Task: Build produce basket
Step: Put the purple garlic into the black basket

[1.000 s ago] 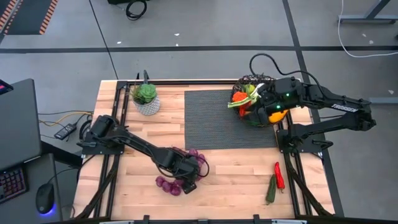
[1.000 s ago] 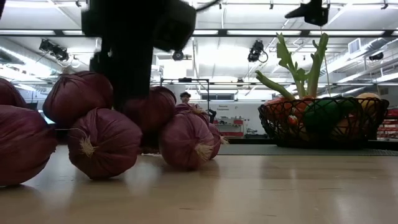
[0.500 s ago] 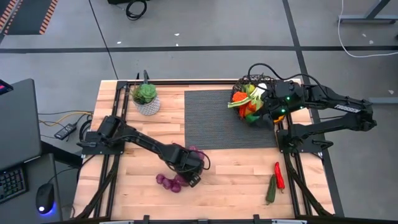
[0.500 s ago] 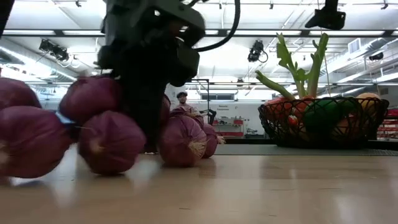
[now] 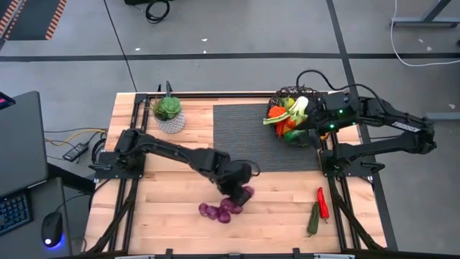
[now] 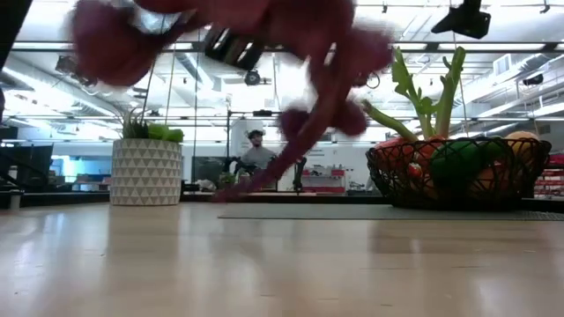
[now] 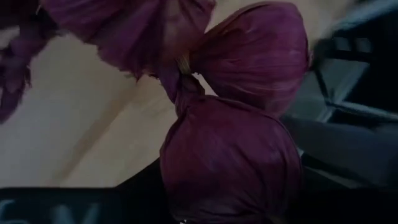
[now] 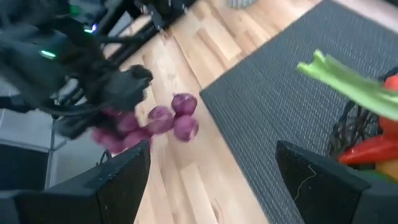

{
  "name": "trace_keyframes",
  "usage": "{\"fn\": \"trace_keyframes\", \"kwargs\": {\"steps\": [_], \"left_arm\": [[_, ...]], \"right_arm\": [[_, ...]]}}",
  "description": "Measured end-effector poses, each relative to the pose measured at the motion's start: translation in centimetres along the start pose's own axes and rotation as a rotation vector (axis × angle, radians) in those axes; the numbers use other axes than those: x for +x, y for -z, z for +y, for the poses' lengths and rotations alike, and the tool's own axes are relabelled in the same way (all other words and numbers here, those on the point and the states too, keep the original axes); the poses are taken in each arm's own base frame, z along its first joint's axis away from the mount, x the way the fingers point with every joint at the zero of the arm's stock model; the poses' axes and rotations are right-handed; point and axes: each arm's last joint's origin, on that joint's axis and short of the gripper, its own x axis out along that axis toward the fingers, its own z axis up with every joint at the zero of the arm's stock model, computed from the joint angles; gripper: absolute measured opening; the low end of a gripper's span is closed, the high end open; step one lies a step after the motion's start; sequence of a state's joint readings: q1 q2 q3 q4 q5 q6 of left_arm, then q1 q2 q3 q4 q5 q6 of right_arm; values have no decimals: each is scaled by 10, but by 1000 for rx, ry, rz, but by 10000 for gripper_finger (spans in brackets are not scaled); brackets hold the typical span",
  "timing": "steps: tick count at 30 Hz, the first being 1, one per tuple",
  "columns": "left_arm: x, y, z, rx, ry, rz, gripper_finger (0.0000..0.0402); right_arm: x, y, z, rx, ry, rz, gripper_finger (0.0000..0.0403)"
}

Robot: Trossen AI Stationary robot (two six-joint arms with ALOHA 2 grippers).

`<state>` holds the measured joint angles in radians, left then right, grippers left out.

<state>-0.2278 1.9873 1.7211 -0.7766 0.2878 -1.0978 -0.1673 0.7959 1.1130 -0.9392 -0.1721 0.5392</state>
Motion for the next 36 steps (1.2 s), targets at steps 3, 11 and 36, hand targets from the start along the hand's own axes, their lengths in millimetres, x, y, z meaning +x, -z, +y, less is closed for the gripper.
{"fn": "trace_keyframes", "kwargs": {"steps": [3, 11, 36], "left_arm": [[-37, -13, -16, 109, 17, -61, 165], [-139, -67, -10, 337, -85, -323, 145], [-199, -134, 1, 500, 58, -742, 154]], "right_arm": [[-5, -2, -1, 22, 8, -49, 349], [-23, -7, -13, 215, 190, -292, 349], [5, -59, 2, 334, -70, -528, 349]]}}
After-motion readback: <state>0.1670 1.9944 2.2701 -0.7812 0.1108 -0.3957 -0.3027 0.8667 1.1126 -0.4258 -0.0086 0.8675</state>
